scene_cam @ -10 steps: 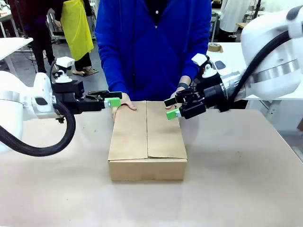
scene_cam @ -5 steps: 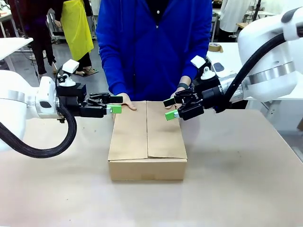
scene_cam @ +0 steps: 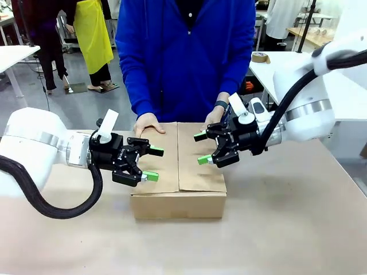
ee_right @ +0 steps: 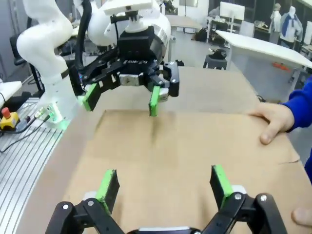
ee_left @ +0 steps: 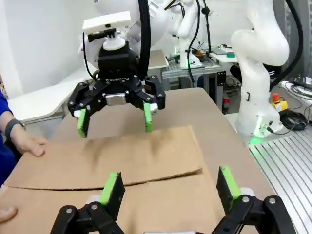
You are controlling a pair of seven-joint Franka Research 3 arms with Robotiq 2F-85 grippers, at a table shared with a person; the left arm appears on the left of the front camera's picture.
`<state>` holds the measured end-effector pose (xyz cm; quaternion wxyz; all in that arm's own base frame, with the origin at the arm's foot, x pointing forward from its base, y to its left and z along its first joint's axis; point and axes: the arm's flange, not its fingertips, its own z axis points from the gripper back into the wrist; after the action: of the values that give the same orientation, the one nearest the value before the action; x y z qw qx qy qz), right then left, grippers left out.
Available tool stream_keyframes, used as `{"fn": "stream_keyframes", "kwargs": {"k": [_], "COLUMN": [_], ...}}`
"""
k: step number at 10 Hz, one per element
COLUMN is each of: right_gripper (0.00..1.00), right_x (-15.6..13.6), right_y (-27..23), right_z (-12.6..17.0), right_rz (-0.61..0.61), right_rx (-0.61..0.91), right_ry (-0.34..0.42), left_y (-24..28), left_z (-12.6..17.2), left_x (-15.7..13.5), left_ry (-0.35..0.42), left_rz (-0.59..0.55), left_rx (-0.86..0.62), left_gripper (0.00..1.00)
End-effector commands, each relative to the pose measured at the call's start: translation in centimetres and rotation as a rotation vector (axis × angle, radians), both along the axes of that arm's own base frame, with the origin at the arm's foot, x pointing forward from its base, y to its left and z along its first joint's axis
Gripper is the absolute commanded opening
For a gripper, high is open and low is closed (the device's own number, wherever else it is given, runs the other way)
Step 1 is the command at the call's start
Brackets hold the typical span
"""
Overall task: Pack the gift set into the box.
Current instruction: Press and hold the closed box until the human finishes sealing it.
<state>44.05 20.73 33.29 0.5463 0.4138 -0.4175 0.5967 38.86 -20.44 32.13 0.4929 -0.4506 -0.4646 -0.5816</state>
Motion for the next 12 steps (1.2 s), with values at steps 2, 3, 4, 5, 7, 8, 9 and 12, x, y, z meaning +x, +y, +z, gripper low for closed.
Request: {"fn": "stream_keyframes", "kwargs": {"k": [2, 3, 4, 5, 7, 8, 9, 12], "right_gripper": [1.00, 1.00, 1.00, 1.00, 1.00, 1.00, 1.00, 1.00], "right_x": [1.0, 1.1, 1.2, 1.3, 0.9, 0.9, 0.9, 0.9], "right_y": [0.0, -0.6, -1.0, -1.3, -0.9, -0.9, -0.9, -0.9], "right_z": [-2.4, -2.7, -2.9, -3.3, -3.1, -3.1, -3.1, -3.1], "right_rz": [-0.004, -0.025, -0.015, -0.036, -0.019, -0.019, -0.019, -0.019], "right_rx": [-0.060, -0.086, -0.090, -0.095, -0.053, -0.053, -0.053, -0.053], "right_ry": [0.033, 0.034, 0.047, 0.054, 0.047, 0.047, 0.047, 0.047], "left_y": [0.5, 0.8, 1.2, 1.9, 2.2, 2.3, 2.3, 2.3], "left_z": [-1.6, -2.4, -3.0, -3.8, -5.0, -3.6, -3.6, -3.6], "left_x": [2.8, 3.1, 3.3, 3.6, 4.1, 3.6, 3.6, 3.6], "left_ry": [0.014, 0.017, 0.016, 0.051, 0.115, 0.049, 0.049, 0.049], "left_rz": [0.076, 0.118, 0.144, 0.143, 0.193, 0.128, 0.128, 0.128], "left_rx": [0.031, 0.055, 0.073, 0.095, 0.134, 0.087, 0.087, 0.087], "left_gripper": [1.00, 1.00, 1.00, 1.00, 1.00, 1.00, 1.00, 1.00]}}
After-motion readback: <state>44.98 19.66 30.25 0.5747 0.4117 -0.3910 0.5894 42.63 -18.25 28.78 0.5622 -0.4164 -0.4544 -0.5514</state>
